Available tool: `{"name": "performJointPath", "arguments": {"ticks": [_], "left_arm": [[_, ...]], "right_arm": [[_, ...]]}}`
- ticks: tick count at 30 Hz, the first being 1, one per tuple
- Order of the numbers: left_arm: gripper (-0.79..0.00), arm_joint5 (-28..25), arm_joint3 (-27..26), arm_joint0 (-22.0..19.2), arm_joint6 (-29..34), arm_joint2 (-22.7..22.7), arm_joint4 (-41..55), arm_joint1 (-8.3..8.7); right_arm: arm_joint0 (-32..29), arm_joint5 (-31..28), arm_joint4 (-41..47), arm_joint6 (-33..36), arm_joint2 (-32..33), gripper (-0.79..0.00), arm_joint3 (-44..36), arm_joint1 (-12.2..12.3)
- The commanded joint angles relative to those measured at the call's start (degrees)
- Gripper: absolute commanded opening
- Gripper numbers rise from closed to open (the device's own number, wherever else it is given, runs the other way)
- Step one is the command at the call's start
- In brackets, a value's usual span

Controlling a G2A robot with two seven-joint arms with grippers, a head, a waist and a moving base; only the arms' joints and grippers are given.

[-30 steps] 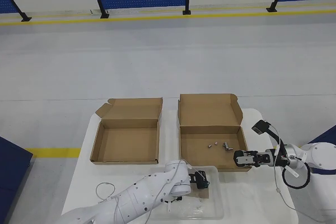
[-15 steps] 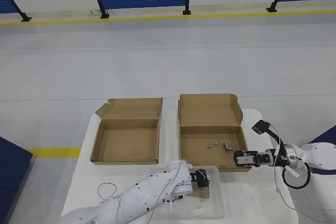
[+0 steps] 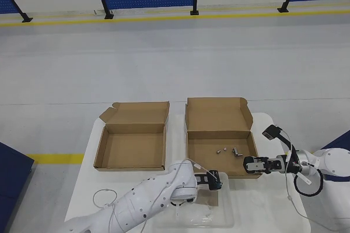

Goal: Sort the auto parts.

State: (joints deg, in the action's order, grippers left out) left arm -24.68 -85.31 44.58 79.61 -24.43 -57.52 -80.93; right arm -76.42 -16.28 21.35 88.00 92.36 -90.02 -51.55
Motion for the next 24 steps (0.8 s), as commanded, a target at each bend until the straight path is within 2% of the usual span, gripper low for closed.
{"name": "performJointPath", "arguments": {"ticks": [1, 5, 13, 15, 18, 24], "left_arm": [[-0.785, 1.3, -2.3, -0.6, 1.3, -0.4, 1.4, 1.10], [-0.785, 3.5, -7.6, -3.0, 3.5, -0.1, 4.7, 3.17], [-0.785, 3.5, -7.6, -3.0, 3.5, -0.1, 4.7, 3.17], [-0.785, 3.2, -6.1, -1.4, -1.0, -0.9, 5.3, 3.43], [-0.785, 0.4, -4.4, 0.5, -8.2, -4.8, 8.1, 4.59], [-0.785, -11.8, -6.1, 7.7, -22.2, -15.6, 11.3, 8.84]], "right_arm": [[0.0, 0.0, 0.0, 0.0, 0.0, 0.000, 0.0, 0.0], [0.0, 0.0, 0.0, 0.0, 0.0, 0.000, 0.0, 0.0], [0.0, 0.0, 0.0, 0.0, 0.0, 0.000, 0.0, 0.0], [0.0, 0.0, 0.0, 0.0, 0.0, 0.000, 0.0, 0.0], [0.0, 0.0, 0.0, 0.0, 0.0, 0.000, 0.0, 0.0], [0.0, 0.0, 0.0, 0.0, 0.0, 0.000, 0.0, 0.0]]}}
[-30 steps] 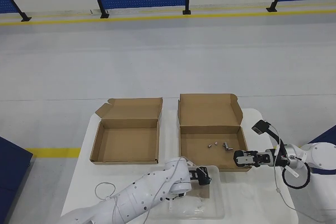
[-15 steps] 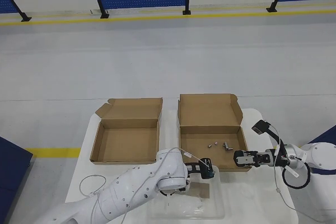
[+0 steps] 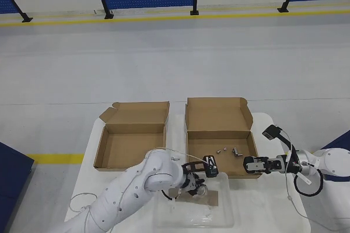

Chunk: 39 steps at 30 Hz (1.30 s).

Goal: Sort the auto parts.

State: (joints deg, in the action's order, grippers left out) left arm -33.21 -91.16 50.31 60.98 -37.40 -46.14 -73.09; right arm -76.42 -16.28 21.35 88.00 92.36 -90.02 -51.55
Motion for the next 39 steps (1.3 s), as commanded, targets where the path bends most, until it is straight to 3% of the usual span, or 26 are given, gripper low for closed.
{"name": "performJointPath", "arguments": {"ticks": [1, 4, 8, 18, 22, 26, 32, 36, 39], "left_arm": [[-0.785, -5.7, -0.6, 3.5, -5.9, -4.4, -0.1, 1.71], [-0.785, -14.3, -0.6, 7.7, -14.2, -9.4, 0.1, 3.52], [-0.785, -21.4, -0.6, 11.3, -22.8, -12.6, -1.8, 4.73], [-0.785, -21.8, -0.6, 11.5, -23.4, -12.8, -2.1, 4.79], [-0.785, -24.8, 0.2, 13.6, -36.4, -14.8, 2.7, 5.11], [-0.785, -24.8, 0.0, 13.9, -51.6, -12.5, 2.0, 6.65], [-0.785, -24.8, 3.2, 10.3, -84.1, -5.1, -15.0, 10.30], [-0.785, -24.8, 9.7, 6.2, -107.3, 0.2, -31.6, 12.15], [-0.785, -21.8, 9.3, 4.7, -110.3, 2.3, -33.0, 12.53]], "right_arm": [[0.0, 0.0, 0.0, 0.0, 0.0, 0.000, 0.0, 0.0], [0.0, 0.0, 0.0, 0.0, 0.0, 0.000, 0.0, 0.0], [0.0, 0.0, 0.0, 0.0, 0.0, 0.000, 0.0, 0.0], [0.0, 0.0, 0.0, 0.0, 0.0, 0.000, 0.0, 0.0], [0.0, 0.0, 0.0, 0.0, 0.0, 0.000, 0.0, 0.0], [0.0, 0.0, 0.0, 0.0, 0.0, 0.000, 0.0, 0.0], [0.0, 0.0, 0.0, 0.0, 0.0, 0.000, 0.0, 0.0], [0.0, 0.0, 0.0, 0.0, 0.0, 0.000, 0.0, 0.0], [0.0, 0.0, 0.0, 0.0, 0.0, 0.000, 0.0, 0.0]]}}
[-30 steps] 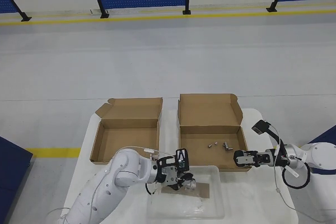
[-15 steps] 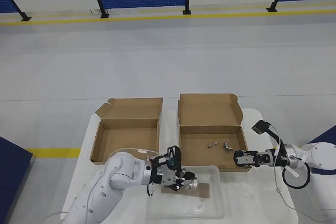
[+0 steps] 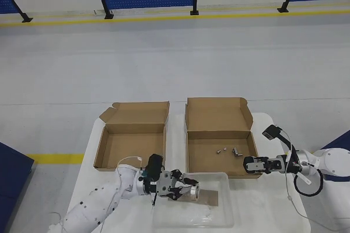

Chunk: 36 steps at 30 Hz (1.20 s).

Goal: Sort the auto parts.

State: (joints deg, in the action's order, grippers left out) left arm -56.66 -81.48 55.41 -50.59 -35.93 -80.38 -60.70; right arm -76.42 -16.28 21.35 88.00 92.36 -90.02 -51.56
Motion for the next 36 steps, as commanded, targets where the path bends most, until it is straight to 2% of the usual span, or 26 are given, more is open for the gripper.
{"name": "performJointPath", "arguments": {"ticks": [1, 5, 22, 36], "left_arm": [[-0.785, 3.2, -0.8, -0.8, -0.2, 1.7, 1.2, 0.30], [-0.785, 8.7, -1.5, -2.6, -5.8, 5.7, -0.1, 1.20], [-0.785, 9.0, -1.5, -2.4, -5.6, 5.6, 0.2, 1.18], [-0.785, 5.0, -7.6, -0.3, -2.1, 1.4, 19.4, 1.60]], "right_arm": [[0.0, 0.0, 0.0, 0.0, 0.0, 0.000, 0.0, 0.0], [0.0, 0.0, 0.0, 0.0, 0.0, 0.000, 0.0, 0.0], [0.0, 0.0, 0.0, 0.0, 0.0, 0.000, 0.0, 0.0], [0.0, 0.0, 0.0, 0.0, 0.0, 0.000, 0.0, 0.0]]}}
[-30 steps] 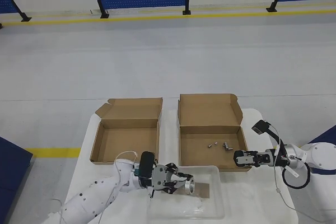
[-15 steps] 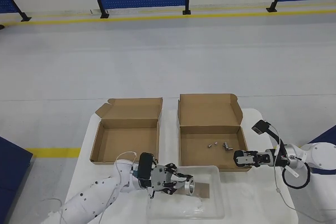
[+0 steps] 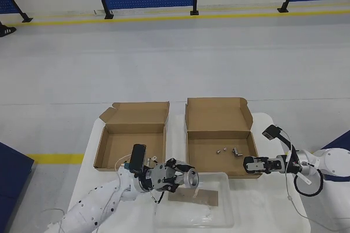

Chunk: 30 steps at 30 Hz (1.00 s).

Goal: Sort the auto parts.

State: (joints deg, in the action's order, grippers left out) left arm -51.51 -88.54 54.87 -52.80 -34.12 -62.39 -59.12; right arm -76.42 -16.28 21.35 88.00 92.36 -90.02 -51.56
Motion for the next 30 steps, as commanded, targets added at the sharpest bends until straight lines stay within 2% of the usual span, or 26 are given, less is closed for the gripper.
{"name": "performJointPath", "arguments": {"ticks": [1, 7, 17, 30], "left_arm": [[-0.785, -0.2, -0.9, 0.6, 0.2, -0.7, 2.5, 0.04], [-0.785, -0.8, -3.5, 2.9, 0.8, -3.0, 6.0, -0.34], [-0.785, -1.2, -7.7, 6.7, 1.2, -7.8, 5.3, -1.50], [-0.785, -1.3, -7.7, 6.8, 1.3, -8.0, 5.3, -1.53]], "right_arm": [[0.0, 0.0, 0.0, 0.0, 0.0, 0.000, 0.0, 0.0], [0.0, 0.0, 0.0, 0.0, 0.0, 0.000, 0.0, 0.0], [0.0, 0.0, 0.0, 0.0, 0.0, 0.000, 0.0, 0.0], [0.0, 0.0, 0.0, 0.0, 0.0, 0.000, 0.0, 0.0]]}}
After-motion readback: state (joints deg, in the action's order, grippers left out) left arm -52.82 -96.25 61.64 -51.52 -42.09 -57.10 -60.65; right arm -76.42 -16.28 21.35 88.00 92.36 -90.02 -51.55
